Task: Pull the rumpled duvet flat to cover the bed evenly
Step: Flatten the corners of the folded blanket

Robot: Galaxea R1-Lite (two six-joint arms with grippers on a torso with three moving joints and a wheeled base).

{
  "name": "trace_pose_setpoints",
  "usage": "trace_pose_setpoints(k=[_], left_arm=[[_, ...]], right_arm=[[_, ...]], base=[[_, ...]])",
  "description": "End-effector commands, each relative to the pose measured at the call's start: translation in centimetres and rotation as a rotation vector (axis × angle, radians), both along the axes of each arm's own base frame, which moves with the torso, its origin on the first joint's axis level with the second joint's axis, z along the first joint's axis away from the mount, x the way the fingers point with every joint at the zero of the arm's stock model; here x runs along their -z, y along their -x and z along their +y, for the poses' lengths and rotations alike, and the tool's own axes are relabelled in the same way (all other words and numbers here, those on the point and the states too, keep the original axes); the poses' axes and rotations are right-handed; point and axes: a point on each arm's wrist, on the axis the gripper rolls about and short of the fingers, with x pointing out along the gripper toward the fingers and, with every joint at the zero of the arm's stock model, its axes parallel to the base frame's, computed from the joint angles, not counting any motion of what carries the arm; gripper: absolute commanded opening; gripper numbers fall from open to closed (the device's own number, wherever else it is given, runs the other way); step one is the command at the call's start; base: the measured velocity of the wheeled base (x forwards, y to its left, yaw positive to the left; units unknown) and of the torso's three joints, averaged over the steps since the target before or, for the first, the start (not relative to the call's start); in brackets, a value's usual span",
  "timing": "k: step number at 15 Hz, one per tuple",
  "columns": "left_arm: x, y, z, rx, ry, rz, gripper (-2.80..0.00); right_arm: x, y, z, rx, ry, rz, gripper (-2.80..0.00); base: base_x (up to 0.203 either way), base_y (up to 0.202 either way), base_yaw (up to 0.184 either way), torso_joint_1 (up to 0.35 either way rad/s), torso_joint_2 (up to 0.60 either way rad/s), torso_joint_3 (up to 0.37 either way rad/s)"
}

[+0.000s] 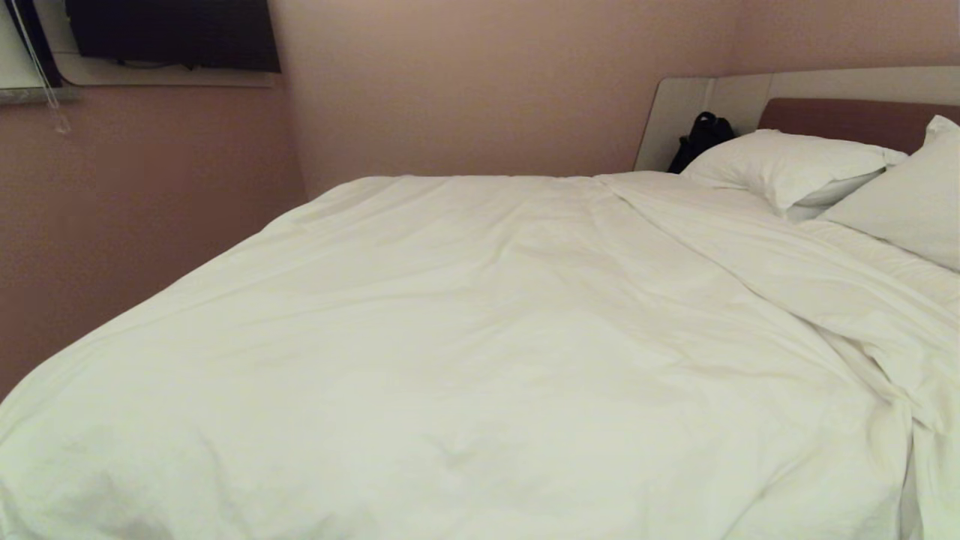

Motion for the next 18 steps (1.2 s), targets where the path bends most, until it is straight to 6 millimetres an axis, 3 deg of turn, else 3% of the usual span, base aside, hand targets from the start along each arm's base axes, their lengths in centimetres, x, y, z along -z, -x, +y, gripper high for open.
trace_pose_setpoints(k=[1,6,11,18], left_arm=[[0.0,0.0,0.0,0.000,0.000,0.000,-2.80],[0.0,0.0,0.0,0.000,0.000,0.001,-2.80],[0.0,0.0,0.0,0.000,0.000,0.001,-2.80],[0.0,0.0,0.0,0.000,0.000,-0.001,-2.80]], right_arm=[[-0.2,-0.1,-0.4,0.000,0.048,-0.013,0.00],[-0.5,-1.3,-0.9,-0.013,0.102,-0.025,0.00],[-0.5,-5.3,-0.7,-0.043,0.070,-0.043,0.00],[1.3,-6.0,-1.0,-0.055,0.066,-0.046,0.00]], base=[[0.000,0.000,0.000,0.000,0.00,0.000],[0.000,0.000,0.000,0.000,0.00,0.000],[0.000,0.000,0.000,0.000,0.00,0.000],[0.000,0.000,0.000,0.000,0.00,0.000]])
